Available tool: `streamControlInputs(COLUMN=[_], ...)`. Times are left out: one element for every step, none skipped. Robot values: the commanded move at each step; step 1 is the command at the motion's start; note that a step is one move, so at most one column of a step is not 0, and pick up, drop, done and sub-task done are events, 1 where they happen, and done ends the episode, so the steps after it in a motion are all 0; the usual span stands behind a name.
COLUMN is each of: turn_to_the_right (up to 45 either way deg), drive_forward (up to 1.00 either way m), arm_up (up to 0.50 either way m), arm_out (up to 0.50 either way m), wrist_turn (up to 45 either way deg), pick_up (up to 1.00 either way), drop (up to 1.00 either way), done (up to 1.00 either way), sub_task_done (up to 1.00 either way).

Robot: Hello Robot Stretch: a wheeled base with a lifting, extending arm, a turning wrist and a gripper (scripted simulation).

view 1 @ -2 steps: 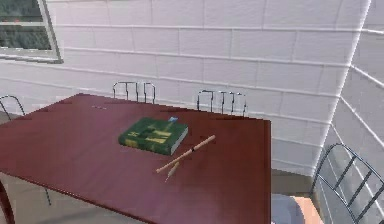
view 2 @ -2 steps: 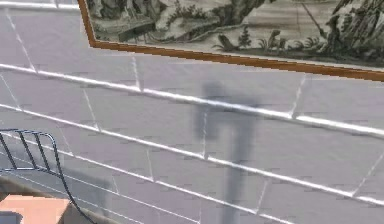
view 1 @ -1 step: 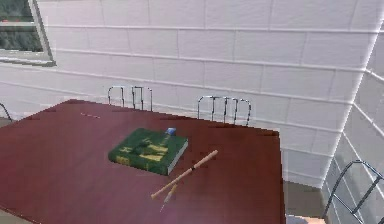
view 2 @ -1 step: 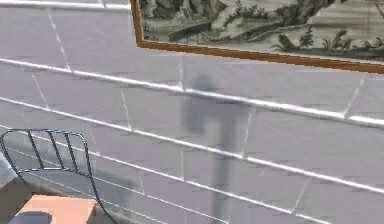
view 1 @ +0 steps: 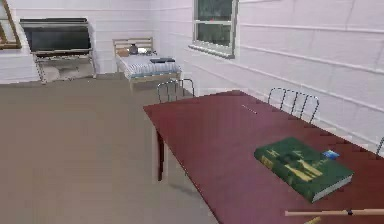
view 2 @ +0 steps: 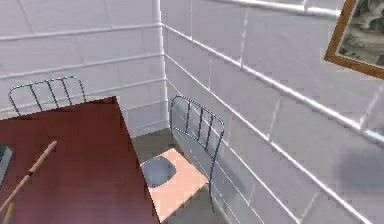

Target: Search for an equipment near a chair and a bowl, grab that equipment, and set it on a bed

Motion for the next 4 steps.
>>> streamControlInputs(turn_to_the_right=[-45.0,0.0,0.0,0.0], drive_forward=[0.00,0.00,0.00,0.00], arm_up=[0.00,0.50,0.38,0.00], arm_out=[0.00,0.00,0.00,0.42], wrist_turn=[0.0,0.0,0.0,0.0], pick_up=[0.00,0.00,0.00,0.00], drop=[0.00,0.00,0.00,0.00], done=[0.00,0.00,0.00,0.00], sub_task_done=[0.00,0.00,0.00,0.00])
